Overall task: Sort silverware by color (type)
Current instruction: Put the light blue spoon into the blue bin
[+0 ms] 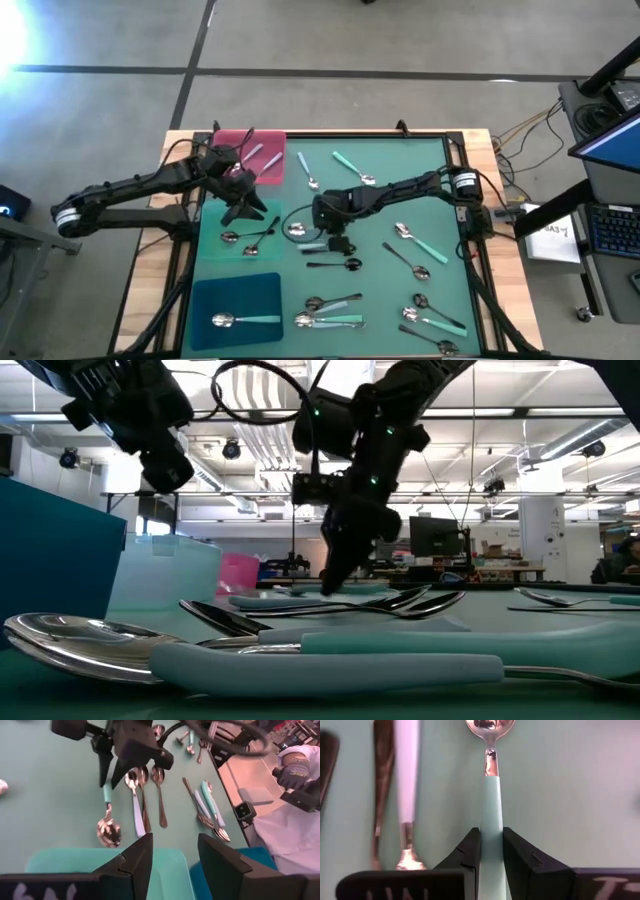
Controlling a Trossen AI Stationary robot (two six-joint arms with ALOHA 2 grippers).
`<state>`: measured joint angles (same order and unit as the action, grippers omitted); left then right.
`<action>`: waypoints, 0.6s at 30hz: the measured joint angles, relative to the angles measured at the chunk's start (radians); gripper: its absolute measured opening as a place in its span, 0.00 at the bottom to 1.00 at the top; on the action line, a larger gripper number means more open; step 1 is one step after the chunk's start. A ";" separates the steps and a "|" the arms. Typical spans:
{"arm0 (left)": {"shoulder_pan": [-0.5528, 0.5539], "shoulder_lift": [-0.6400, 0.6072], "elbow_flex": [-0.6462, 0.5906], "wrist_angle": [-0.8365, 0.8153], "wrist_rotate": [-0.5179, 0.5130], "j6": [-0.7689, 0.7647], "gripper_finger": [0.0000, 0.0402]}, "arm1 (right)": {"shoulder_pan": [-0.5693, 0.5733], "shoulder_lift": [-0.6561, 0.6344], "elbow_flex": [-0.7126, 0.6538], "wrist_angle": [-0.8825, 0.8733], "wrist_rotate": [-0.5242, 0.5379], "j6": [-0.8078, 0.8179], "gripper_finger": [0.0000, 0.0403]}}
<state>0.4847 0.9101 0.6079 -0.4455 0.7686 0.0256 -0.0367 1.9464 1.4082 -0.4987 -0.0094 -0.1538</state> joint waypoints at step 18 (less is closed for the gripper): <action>0.000 0.008 -0.001 0.245 -0.406 0.014 0.35 | -0.188 -0.100 0.162 0.146 0.223 -0.086 0.11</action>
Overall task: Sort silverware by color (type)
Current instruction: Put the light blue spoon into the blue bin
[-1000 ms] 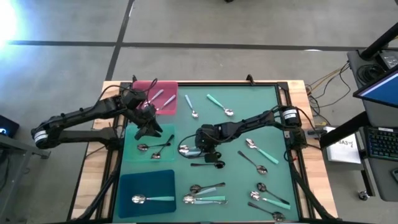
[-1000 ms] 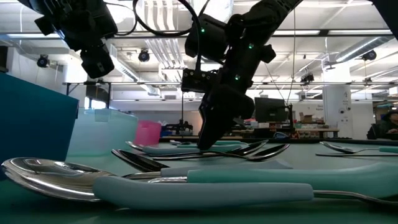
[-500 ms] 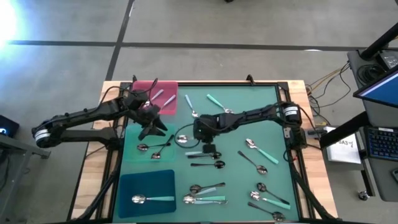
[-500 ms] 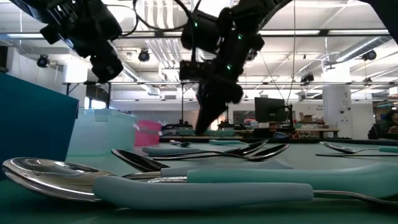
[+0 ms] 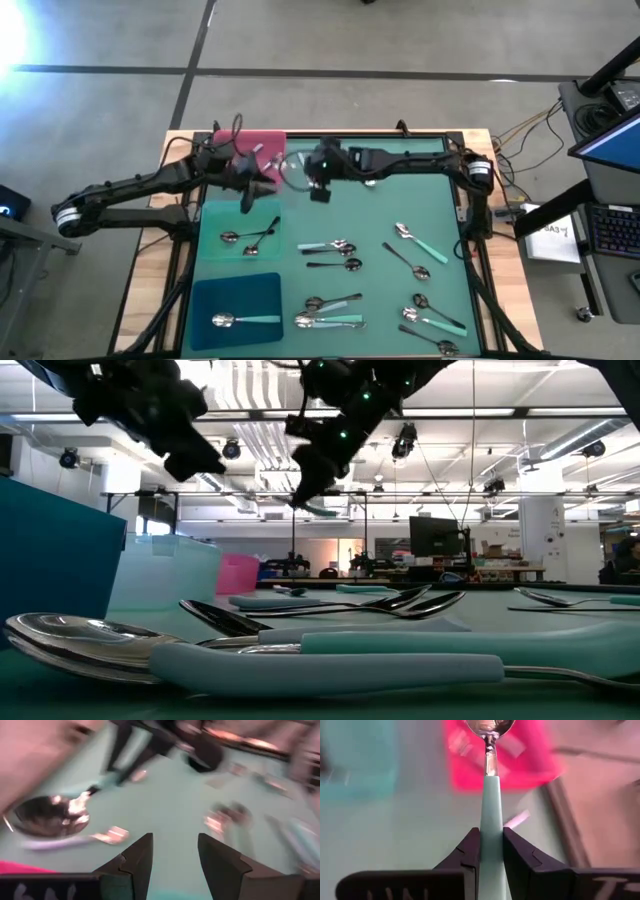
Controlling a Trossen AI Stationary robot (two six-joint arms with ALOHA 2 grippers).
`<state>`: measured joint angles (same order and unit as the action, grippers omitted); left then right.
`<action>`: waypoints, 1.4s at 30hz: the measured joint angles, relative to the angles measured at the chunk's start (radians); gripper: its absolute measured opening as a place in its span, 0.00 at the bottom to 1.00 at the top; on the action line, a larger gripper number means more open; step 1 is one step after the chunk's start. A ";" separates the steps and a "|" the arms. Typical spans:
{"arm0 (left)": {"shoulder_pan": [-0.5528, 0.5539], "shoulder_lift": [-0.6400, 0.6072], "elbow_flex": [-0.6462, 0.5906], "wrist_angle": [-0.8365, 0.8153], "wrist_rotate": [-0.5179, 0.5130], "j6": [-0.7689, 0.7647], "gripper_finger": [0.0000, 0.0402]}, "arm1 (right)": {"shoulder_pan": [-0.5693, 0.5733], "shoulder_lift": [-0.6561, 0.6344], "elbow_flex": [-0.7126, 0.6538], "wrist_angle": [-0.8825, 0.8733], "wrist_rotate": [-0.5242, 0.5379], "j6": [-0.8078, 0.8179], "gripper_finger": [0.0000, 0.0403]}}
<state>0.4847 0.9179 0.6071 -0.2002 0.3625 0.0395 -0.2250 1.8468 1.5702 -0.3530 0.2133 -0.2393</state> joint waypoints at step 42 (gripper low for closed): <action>0.000 0.056 0.000 0.656 -0.383 -0.086 0.13 | 0.015 -0.001 -0.004 0.683 -0.022 -0.199 0.11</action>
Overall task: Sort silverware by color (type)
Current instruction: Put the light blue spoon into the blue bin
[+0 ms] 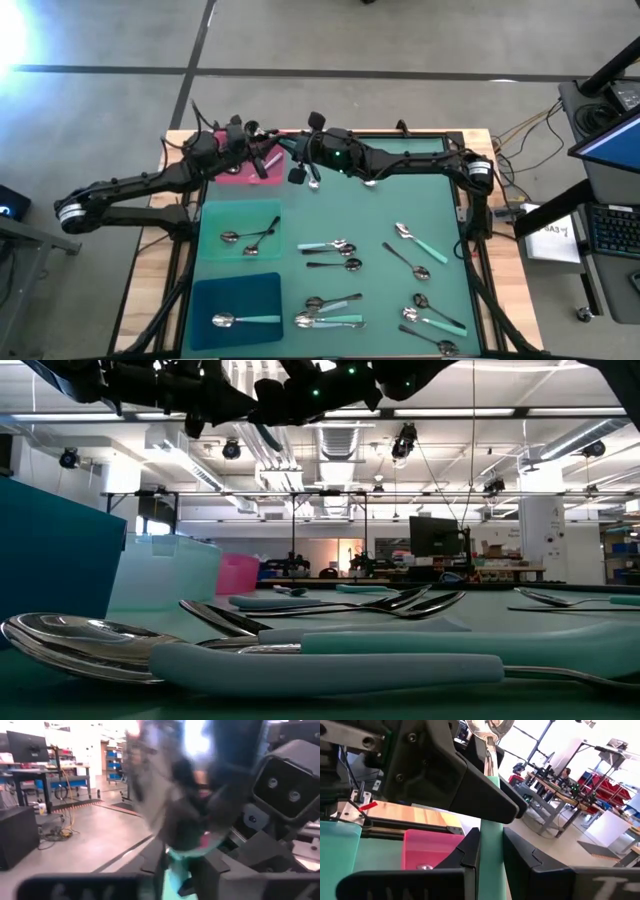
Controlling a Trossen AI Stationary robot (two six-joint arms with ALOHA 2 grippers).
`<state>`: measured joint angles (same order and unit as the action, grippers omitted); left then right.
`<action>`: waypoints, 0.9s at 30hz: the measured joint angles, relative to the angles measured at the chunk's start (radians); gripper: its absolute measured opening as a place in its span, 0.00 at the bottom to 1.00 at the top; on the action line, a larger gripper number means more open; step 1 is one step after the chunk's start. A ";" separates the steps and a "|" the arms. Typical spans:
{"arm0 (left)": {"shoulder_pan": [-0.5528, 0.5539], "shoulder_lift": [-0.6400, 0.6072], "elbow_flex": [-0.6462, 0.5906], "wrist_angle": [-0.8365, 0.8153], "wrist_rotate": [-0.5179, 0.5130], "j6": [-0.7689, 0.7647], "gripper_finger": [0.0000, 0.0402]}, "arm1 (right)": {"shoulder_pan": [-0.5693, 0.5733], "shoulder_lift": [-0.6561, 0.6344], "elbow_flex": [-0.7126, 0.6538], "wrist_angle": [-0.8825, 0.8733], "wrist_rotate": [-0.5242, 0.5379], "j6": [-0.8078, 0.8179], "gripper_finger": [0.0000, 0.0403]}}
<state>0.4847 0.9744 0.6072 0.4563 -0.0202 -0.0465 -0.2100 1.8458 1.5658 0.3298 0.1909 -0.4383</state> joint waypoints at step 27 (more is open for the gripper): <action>0.008 -0.002 0.289 -0.667 0.014 0.057 0.04 | 0.000 -0.131 0.002 -0.476 0.221 0.110 0.56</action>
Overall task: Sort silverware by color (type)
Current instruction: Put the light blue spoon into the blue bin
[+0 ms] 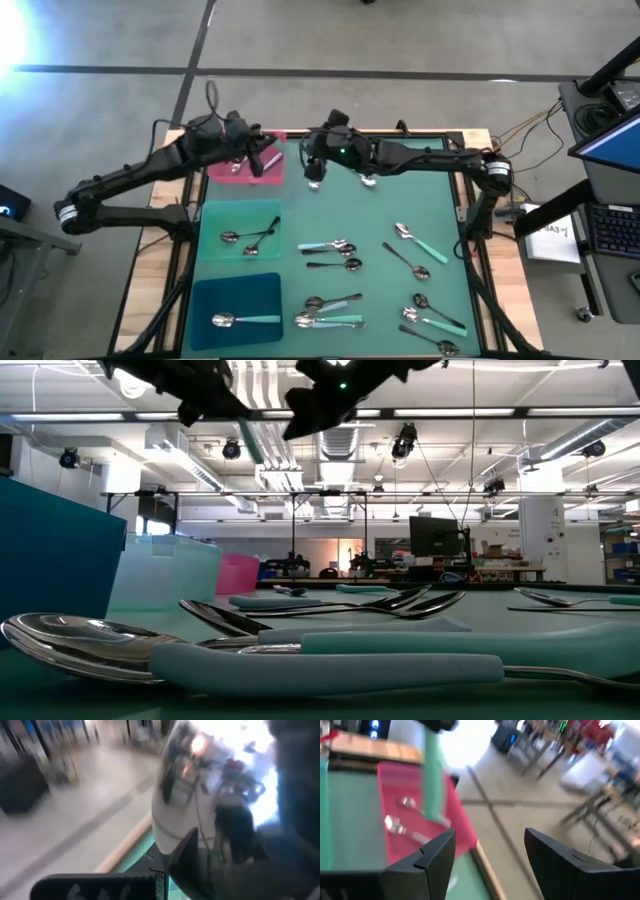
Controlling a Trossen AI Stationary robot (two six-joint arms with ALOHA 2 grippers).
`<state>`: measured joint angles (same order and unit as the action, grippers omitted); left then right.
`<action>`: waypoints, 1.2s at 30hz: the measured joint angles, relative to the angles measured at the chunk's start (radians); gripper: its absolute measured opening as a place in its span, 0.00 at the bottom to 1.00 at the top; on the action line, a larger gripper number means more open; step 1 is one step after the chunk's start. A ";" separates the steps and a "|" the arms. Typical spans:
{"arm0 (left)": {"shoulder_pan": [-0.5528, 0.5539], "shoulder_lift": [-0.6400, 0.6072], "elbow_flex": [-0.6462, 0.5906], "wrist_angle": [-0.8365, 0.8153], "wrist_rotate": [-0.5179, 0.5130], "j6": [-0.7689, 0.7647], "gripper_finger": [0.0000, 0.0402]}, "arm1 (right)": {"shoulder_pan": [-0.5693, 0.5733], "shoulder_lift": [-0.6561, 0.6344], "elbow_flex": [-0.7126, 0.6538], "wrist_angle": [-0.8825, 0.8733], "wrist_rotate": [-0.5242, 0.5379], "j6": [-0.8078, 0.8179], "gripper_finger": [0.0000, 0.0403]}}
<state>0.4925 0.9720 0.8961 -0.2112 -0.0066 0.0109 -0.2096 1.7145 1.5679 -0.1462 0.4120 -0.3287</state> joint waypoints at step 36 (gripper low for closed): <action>-1.092 0.226 0.017 -0.531 0.214 -1.323 0.05 | -0.002 -0.043 -0.122 -0.733 -0.010 0.332 0.50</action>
<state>-0.5995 1.1983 0.9129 -0.7417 0.2069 -1.3117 -0.2115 1.6711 1.4462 -0.8791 0.4015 0.0030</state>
